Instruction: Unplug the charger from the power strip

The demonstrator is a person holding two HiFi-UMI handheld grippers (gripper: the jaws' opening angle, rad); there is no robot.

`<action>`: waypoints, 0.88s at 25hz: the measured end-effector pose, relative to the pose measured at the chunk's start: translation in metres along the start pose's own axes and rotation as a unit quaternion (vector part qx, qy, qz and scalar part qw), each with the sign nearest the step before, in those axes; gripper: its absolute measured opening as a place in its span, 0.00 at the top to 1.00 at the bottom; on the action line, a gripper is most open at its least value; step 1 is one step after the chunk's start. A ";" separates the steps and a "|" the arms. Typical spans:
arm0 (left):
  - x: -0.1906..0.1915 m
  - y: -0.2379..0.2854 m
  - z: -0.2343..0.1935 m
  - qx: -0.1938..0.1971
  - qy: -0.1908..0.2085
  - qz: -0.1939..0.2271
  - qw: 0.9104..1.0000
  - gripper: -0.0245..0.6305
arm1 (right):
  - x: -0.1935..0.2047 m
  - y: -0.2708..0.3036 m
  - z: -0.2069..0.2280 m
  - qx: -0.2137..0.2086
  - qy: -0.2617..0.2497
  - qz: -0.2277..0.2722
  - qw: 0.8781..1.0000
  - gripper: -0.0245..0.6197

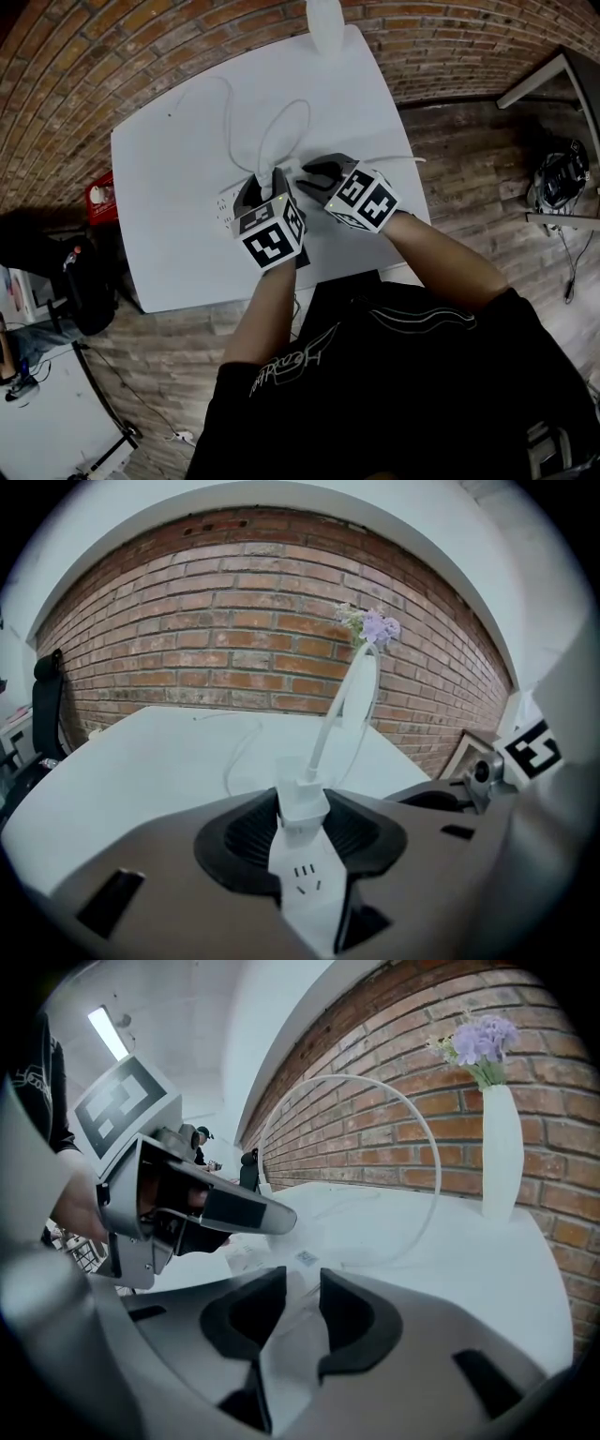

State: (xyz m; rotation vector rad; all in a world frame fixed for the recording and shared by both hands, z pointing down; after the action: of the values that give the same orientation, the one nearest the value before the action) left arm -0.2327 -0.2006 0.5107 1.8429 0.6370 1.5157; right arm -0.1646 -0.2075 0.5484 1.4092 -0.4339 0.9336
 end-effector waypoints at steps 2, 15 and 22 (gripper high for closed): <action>0.000 0.000 -0.001 0.003 -0.014 -0.006 1.000 0.74 | 0.000 0.000 -0.001 0.004 -0.002 0.003 1.000 0.82; 0.000 -0.003 -0.001 -0.003 -0.018 -0.020 1.000 0.74 | 0.000 0.000 -0.003 0.002 -0.010 0.003 1.000 0.82; 0.001 -0.006 0.002 -0.010 -0.003 -0.017 1.000 0.74 | 0.001 -0.002 -0.003 0.004 -0.012 0.009 1.000 0.82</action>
State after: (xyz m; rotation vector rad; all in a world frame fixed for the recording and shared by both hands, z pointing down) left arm -0.2300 -0.1963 0.5069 1.8114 0.6447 1.4887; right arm -0.1638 -0.2044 0.5472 1.4267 -0.4620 0.9347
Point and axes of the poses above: the fingertips, and each gripper's own axes: y forward along the fingers, z to its right, x out of its underside, the point moved 2 cm from there along -y, backward along the fingers, and after that the axes turned 9 degrees about -z, right-handed, at the moved point
